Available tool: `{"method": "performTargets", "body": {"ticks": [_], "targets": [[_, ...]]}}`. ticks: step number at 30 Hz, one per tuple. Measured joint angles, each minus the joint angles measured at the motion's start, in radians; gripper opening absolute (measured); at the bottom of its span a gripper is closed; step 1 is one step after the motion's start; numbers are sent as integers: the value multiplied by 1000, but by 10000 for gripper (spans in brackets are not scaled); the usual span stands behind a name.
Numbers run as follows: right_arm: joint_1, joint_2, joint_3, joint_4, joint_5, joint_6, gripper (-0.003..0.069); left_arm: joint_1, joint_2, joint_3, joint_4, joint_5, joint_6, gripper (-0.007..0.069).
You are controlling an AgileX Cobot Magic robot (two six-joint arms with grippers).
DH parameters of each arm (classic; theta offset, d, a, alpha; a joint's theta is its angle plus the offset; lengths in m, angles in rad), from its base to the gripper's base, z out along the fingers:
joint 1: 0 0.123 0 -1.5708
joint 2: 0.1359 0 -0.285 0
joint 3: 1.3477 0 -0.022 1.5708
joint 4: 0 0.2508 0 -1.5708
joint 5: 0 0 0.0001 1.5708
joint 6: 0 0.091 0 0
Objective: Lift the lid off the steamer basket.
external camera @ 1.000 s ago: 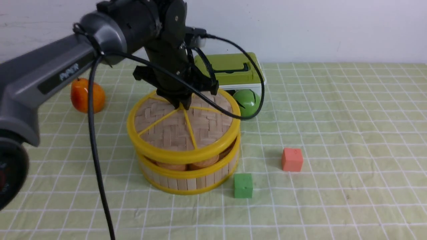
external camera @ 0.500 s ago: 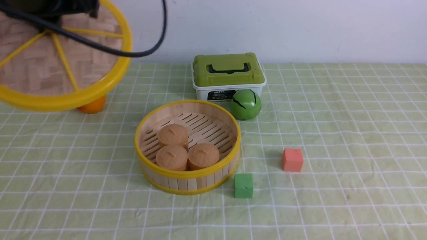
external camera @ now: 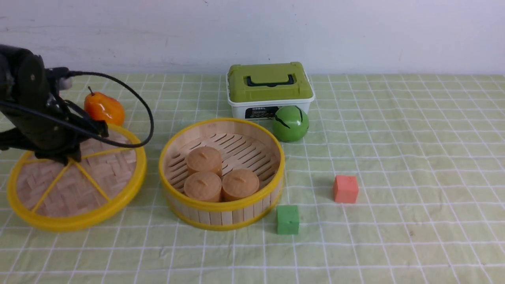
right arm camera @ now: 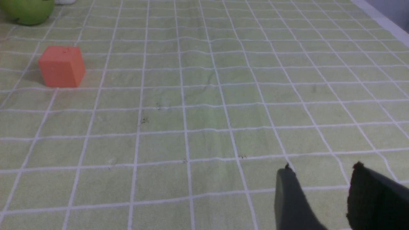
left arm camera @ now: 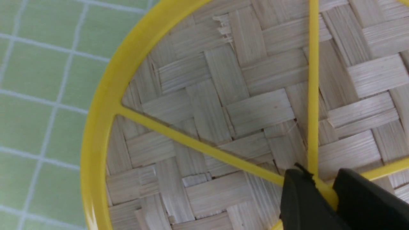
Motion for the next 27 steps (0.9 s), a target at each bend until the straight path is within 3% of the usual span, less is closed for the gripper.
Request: {"method": "performTargets", "body": {"ticks": [4,8,12,14,16,20,21,22,23,27], "targets": [[0,0,0,0,0,0,241,-3,55,1,-9,-66,-24,108],[0,0,0,0,0,0,241,-3,68,0,-8,-93,-76,191],[0,0,0,0,0,0,241,-4,45,-2,-10,-96,-98,322],[0,0,0,0,0,0,241,-4,8,-2,-17,-91,-101,332],[0,0,0,0,0,0,241,-4,-67,-1,-29,-87,-101,302],[0,0,0,0,0,0,241,-4,-277,8,-57,-103,-86,145],[0,0,0,0,0,0,241,-4,-304,9,-59,-105,-81,134],[0,0,0,0,0,0,241,-4,-418,31,-82,-136,-59,43],[0,0,0,0,0,0,241,-4,-490,47,-92,-153,-44,9],[0,0,0,0,0,0,241,-4,-765,176,-158,-216,32,-13]]}}
